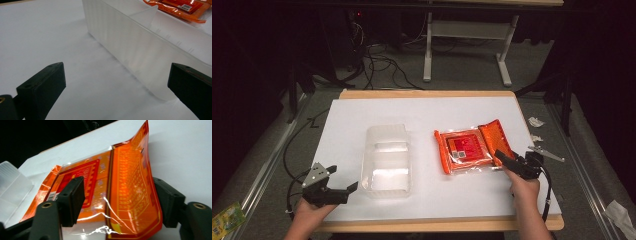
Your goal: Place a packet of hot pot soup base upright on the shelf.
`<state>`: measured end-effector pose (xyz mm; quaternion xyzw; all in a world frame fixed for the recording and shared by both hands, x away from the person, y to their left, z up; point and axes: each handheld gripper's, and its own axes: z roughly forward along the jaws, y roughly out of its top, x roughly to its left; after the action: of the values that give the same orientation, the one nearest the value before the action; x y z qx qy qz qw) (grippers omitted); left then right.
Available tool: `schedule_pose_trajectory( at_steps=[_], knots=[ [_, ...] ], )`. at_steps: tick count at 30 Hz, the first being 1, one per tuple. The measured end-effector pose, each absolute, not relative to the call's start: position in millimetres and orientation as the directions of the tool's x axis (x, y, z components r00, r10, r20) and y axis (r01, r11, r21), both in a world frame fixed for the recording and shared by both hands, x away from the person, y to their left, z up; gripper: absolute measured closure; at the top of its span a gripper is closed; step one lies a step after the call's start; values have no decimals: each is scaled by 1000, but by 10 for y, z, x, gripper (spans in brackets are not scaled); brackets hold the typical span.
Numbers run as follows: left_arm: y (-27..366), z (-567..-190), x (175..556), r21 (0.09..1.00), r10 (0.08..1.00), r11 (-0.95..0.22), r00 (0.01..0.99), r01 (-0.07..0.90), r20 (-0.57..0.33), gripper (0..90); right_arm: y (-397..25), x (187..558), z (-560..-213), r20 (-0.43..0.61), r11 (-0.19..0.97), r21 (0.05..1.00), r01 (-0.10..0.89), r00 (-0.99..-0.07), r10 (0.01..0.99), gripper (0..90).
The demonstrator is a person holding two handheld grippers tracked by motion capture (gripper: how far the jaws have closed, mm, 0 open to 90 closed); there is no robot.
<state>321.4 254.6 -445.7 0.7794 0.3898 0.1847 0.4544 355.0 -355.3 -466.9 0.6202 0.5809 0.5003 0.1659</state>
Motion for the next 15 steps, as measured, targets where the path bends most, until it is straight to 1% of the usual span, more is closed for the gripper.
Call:
schedule_pose_trajectory(
  at_steps=[3,6,7,11,15],
  knots=[
    [2535,-4465,3211,852,778,-277,625,445,-73,23,-3470,3566,-4672,387,-238,801,549,-172,906,394],
    [2512,-4477,3219,848,774,-286,630,445,-69,23,-3462,3583,-4699,371,-235,802,549,-150,916,417],
    [2506,-4478,3222,846,772,-292,632,446,-67,23,-3463,3594,-4718,382,-250,784,568,-125,916,439],
    [2483,-4484,3218,845,769,-299,636,443,-61,23,-3470,3639,-4769,385,-256,749,611,-87,919,567],
    [2480,-4489,3221,843,767,-304,639,444,-60,23,-3453,3666,-4786,379,-258,729,634,-60,923,613]
  ],
)
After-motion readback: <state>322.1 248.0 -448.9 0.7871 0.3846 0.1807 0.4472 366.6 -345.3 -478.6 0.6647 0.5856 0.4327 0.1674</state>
